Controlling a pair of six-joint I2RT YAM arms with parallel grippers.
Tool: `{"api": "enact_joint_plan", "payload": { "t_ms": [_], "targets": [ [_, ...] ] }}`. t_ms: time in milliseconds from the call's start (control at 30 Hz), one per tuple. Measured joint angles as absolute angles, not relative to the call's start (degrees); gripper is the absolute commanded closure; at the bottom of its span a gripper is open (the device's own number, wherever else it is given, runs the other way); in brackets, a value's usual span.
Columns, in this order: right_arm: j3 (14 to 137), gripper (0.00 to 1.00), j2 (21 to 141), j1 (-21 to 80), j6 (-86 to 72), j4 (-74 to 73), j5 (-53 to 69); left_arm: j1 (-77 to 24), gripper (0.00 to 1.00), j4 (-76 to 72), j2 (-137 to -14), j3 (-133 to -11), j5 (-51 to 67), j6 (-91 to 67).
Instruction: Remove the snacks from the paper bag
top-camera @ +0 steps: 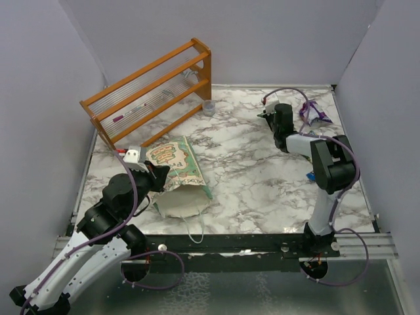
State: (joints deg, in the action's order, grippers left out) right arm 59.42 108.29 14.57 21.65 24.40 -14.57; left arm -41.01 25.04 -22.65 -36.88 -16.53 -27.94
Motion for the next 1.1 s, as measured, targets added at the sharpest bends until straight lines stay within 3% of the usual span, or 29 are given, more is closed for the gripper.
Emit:
{"api": "enact_joint_plan", "payload": {
  "t_ms": [233, 367, 433, 533, 867, 933, 1100],
  "targets": [
    [66.3, 0.71, 116.6, 13.4, 20.4, 24.0, -14.0, -41.0, 1.0, 24.9, -22.4, -36.9, -15.3, -27.9],
    [67.4, 0.47, 117.3, 13.4, 18.8, 23.7, -13.6, -41.0, 1.0, 24.9, -22.4, -36.9, -14.6, -27.9],
    [66.9, 0.3, 117.1, 13.4, 17.8, 23.6, -13.5, -41.0, 1.0, 24.9, -22.4, -36.9, -14.4, -27.9],
    [65.1, 0.18, 115.3, 13.4, 16.2, 22.5, -12.7, -41.0, 1.0, 24.9, -22.4, -36.9, -14.3, -27.9],
    [43.6, 0.09, 87.5, 13.4, 7.5, 23.7, -6.0, -41.0, 1.0, 25.0, -22.4, -36.9, -14.4, -27.9],
    [37.5, 0.0, 81.1, 13.5, 5.1, 25.8, -1.8, -41.0, 1.0, 25.0, -22.4, -36.9, -14.5, -27.9],
    [28.2, 0.01, 71.5, 17.0, 1.7, 26.8, 8.8, -41.0, 1.0, 25.0, -22.4, -36.9, -15.0, -27.9]
  ]
}}
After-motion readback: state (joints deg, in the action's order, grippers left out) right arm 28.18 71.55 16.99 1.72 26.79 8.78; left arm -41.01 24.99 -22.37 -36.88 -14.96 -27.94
